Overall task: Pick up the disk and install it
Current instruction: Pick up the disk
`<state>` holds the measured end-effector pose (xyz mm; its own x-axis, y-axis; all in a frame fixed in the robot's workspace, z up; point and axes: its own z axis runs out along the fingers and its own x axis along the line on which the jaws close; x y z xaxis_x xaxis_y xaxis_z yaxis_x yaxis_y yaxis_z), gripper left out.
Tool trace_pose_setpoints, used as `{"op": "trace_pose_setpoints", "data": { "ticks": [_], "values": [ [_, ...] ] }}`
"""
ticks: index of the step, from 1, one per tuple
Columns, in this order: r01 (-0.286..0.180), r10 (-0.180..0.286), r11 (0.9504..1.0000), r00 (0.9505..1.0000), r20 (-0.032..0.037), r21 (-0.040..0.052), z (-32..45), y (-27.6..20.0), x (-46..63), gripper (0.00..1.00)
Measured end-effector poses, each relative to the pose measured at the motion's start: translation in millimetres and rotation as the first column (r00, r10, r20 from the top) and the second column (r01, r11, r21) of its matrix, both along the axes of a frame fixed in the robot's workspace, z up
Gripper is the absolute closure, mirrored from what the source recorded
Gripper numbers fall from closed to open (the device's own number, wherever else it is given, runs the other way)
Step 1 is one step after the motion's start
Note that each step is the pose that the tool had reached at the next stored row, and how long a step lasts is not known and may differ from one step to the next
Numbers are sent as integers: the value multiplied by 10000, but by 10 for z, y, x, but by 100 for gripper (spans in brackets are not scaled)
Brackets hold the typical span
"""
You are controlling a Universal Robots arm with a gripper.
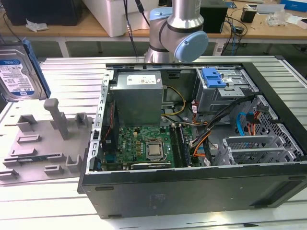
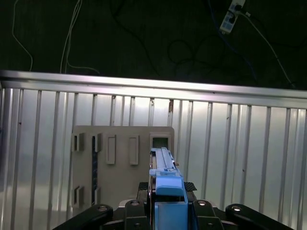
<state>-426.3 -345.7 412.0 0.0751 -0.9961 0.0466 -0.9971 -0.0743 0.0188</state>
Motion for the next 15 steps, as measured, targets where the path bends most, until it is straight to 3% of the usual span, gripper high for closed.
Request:
{"op": "trace_pose_setpoints", "data": {
  "ticks": [15],
  "values": [
    [0,0,10000,10000,0,0,283,0,13,63]
  ]
}}
